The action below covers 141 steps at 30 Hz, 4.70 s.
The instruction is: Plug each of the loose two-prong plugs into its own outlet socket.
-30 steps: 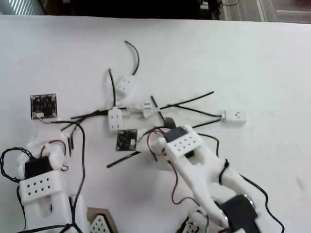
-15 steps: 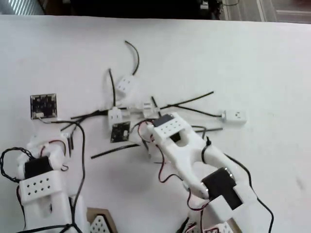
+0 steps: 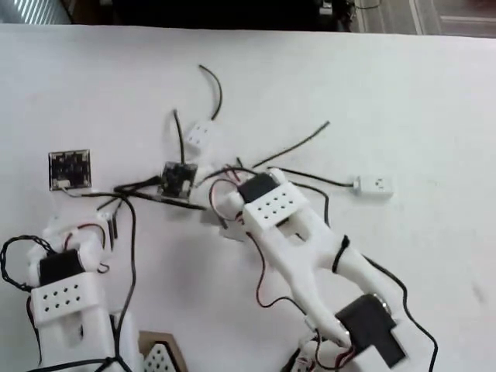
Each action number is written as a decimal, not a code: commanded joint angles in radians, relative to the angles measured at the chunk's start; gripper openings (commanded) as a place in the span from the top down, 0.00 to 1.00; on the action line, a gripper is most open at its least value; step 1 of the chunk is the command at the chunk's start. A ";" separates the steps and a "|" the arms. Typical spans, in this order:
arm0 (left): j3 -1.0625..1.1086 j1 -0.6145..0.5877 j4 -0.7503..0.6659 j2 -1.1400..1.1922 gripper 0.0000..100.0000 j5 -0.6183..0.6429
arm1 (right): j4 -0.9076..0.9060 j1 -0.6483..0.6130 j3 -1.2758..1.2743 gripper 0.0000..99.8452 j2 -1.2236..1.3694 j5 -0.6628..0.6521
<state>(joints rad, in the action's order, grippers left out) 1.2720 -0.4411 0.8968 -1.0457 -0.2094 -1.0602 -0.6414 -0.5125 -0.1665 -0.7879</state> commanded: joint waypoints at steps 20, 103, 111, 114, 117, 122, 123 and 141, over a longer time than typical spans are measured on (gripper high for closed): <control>-0.005 0.002 -0.020 -0.021 0.86 0.008 | -0.125 0.243 0.552 0.98 -0.090 0.485; 0.009 0.028 -0.020 -0.024 0.86 0.006 | -0.659 0.171 1.419 0.82 1.046 1.008; 0.009 0.030 -0.020 -0.024 0.86 -0.021 | -0.647 0.127 1.439 0.82 1.099 1.056; 0.009 0.028 -0.020 -0.024 0.86 -0.023 | -0.644 0.134 1.491 0.82 1.132 1.079; 0.009 0.028 -0.020 -0.024 0.86 -0.023 | -0.651 0.134 1.521 0.83 1.147 1.082; 0.009 0.028 -0.020 -0.024 0.86 -0.025 | -0.647 0.128 1.527 0.92 1.167 1.076; 0.009 0.030 -0.020 -0.024 0.86 -0.025 | -0.647 0.130 1.527 0.93 1.167 1.074; 0.009 0.031 -0.020 -0.024 0.86 -0.026 | -0.659 0.272 1.200 0.98 0.774 0.822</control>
<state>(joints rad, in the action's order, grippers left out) 1.2843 -0.4227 0.8968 -1.0457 -0.2232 -1.7093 -0.4235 0.7856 0.7679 0.1036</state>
